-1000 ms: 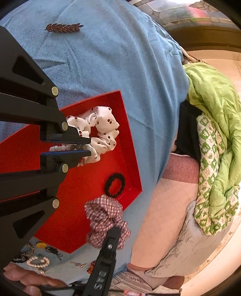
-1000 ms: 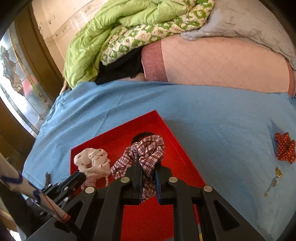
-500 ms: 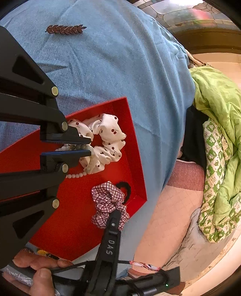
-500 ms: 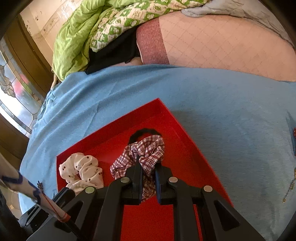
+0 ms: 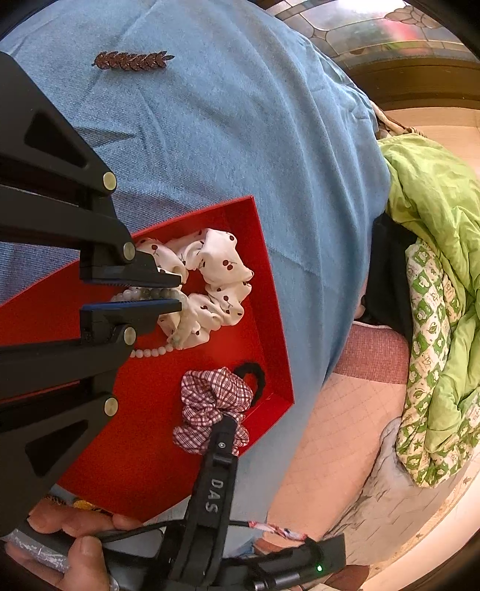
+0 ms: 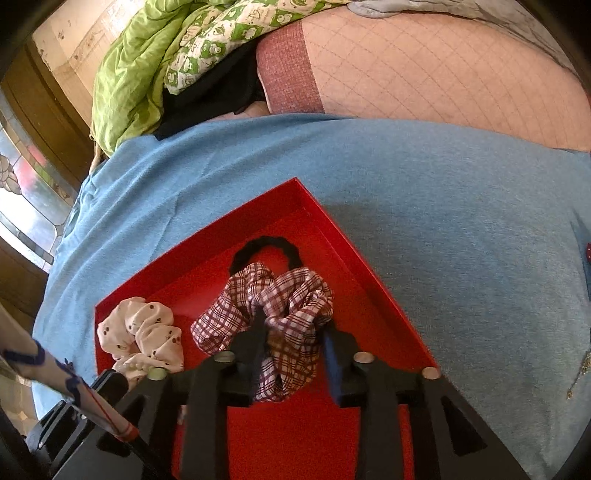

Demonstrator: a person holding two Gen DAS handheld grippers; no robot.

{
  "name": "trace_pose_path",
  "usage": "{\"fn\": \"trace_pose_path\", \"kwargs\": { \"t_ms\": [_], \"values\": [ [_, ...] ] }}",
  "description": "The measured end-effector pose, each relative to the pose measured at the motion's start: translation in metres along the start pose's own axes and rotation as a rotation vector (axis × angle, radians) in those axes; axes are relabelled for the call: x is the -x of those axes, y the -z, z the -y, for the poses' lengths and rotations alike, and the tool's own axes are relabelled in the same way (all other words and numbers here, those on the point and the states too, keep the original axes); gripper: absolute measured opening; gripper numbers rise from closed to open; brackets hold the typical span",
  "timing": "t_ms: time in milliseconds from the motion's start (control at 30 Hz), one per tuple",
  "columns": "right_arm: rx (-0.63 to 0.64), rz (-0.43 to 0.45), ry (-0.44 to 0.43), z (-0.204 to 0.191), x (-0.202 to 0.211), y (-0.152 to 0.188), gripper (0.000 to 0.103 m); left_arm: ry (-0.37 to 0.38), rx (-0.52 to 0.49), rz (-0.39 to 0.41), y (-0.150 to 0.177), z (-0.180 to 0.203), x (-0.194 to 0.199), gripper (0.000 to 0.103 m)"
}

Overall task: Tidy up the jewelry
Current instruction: 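Lower both items into the red tray and open both tools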

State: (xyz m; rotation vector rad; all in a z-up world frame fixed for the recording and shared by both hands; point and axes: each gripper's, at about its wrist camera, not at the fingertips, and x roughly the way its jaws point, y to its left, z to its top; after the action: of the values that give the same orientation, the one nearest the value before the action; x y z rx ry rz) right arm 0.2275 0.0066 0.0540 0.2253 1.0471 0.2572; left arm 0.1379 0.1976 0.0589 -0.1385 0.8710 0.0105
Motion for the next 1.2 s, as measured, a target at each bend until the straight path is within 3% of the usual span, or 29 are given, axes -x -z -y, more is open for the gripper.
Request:
{"fn": "trace_pose_path", "kwargs": {
  "t_ms": [167, 333, 533, 1200],
  "values": [
    [0.02, 0.011, -0.008, -0.006, 0.008, 0.0, 0.046, -0.005, 0.0, 0.003, 0.0, 0.0, 0.001, 0.01],
    [0.034, 0.019, -0.009, -0.01, 0.017, 0.002, 0.05, -0.019, 0.007, 0.02, -0.001, -0.002, 0.006, 0.029],
    [0.07, 0.025, -0.002, -0.014, 0.028, 0.006, 0.055, -0.024, 0.003, 0.035, -0.002, -0.001, 0.01, 0.034],
    [0.051, 0.045, -0.056, -0.009, 0.054, 0.026, 0.055, -0.045, -0.017, 0.063, -0.002, 0.006, 0.017, 0.035]
  ]
}}
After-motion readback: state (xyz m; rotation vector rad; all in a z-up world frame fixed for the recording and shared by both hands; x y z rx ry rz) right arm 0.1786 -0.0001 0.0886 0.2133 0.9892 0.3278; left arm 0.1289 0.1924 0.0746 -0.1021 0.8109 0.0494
